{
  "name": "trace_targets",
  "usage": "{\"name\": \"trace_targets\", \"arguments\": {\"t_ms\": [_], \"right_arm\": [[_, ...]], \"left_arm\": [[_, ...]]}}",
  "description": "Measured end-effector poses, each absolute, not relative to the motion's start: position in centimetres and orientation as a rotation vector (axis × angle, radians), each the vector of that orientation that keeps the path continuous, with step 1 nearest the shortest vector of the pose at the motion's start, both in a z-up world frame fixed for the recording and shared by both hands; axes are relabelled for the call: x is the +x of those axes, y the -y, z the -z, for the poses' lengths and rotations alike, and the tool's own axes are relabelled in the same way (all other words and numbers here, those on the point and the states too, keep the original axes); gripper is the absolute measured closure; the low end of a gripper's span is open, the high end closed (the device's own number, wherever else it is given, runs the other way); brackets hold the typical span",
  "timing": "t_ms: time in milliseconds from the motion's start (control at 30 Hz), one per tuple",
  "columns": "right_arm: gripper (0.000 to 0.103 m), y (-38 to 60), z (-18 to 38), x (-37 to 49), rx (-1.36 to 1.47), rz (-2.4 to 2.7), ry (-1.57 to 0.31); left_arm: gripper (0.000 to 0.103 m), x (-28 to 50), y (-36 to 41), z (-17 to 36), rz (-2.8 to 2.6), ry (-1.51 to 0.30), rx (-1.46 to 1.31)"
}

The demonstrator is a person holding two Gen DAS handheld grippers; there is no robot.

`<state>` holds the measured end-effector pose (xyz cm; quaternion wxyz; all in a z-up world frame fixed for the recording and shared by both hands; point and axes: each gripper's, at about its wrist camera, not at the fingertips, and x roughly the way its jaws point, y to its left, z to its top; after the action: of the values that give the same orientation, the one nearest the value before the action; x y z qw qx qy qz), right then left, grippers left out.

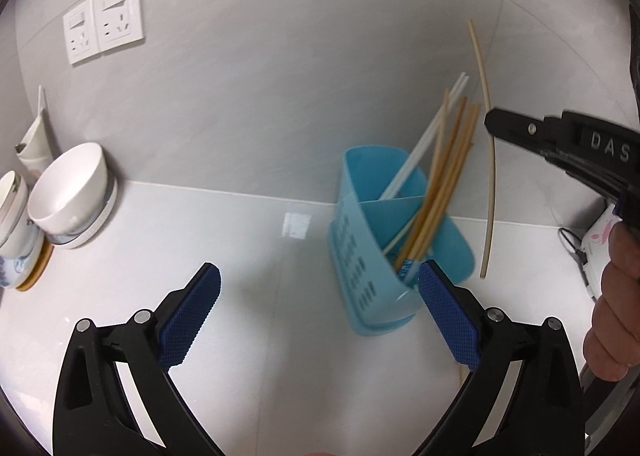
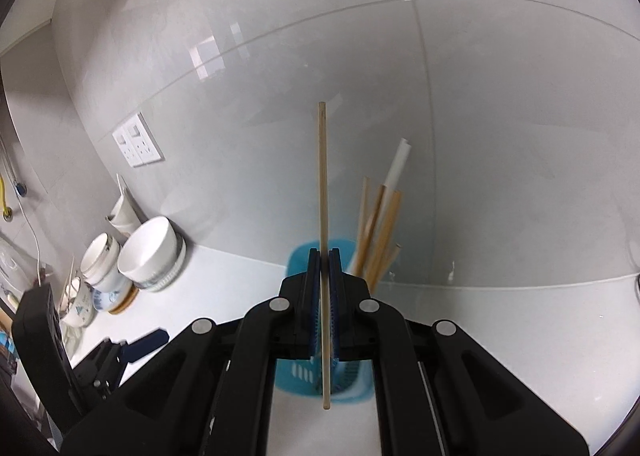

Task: Organize utensils
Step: 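Lower the pale chopstick into the blue holder and open the right tool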

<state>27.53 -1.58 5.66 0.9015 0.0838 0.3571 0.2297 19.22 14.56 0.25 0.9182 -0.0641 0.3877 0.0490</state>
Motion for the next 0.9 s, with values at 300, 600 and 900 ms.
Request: {"name": "trace_targets", "arguments": {"t_ms": [300,600,900], "right_arm": [[0.099,-0.1,-3.3,27.6,0.187,-0.46,-0.696],[0.099,-0.9,-0.7,27.6,0.152,-0.444,-0.741],[0.076,-0.9,-0.1,27.3,0.118,-0.454,-0.801]], "left_arm": [[0.006,19.8,-15.9,0.4,-0.135,-0.821,-0.141],[0.006,20.1,-16.6,1.2,-0.145,-0.844,-0.144],[0.006,20.5,-17.5,1.2,-0.151,-0.841,-0.151]]}}
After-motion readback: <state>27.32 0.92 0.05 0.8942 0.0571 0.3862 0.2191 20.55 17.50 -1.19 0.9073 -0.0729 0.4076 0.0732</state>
